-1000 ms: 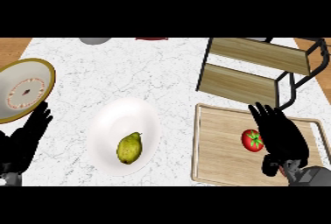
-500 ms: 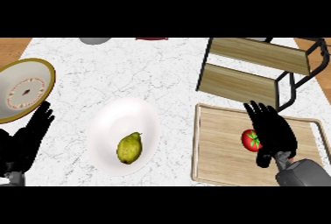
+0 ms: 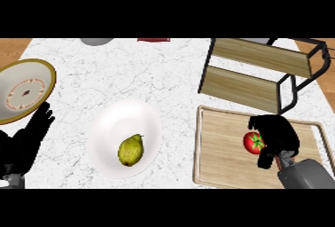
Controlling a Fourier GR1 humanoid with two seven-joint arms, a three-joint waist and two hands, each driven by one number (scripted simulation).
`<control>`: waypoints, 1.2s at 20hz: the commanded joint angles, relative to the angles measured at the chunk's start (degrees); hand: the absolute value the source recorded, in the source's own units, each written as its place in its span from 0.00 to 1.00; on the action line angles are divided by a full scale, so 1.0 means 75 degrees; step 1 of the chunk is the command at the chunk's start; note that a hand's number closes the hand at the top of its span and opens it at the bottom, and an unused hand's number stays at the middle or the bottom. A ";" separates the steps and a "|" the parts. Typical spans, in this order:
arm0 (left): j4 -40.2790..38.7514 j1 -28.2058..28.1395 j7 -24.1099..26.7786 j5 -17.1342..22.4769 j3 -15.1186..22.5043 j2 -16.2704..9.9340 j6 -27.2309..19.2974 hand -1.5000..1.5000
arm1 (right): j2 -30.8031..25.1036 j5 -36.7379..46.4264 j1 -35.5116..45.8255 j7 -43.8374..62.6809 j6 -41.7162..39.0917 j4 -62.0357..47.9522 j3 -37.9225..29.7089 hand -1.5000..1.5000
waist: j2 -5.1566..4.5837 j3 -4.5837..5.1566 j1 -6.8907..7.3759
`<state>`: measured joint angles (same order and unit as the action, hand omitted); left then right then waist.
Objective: Pick the tomato from the tray and place it in the tiered shelf
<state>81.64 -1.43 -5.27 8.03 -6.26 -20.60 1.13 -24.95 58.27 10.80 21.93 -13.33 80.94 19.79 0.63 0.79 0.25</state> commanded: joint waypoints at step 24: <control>-0.0230 0.0023 0.0247 -0.0141 -0.0613 0.0035 0.0555 0.50 | 0.2408 0.0679 0.0250 0.1405 -0.0376 0.3013 0.0050 1.00 | -0.0066 -0.0102 -0.0063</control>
<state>81.70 -1.16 -5.47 5.77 -8.59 -18.67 2.83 -8.29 63.99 14.21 29.66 -14.08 96.05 20.71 0.11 0.04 0.02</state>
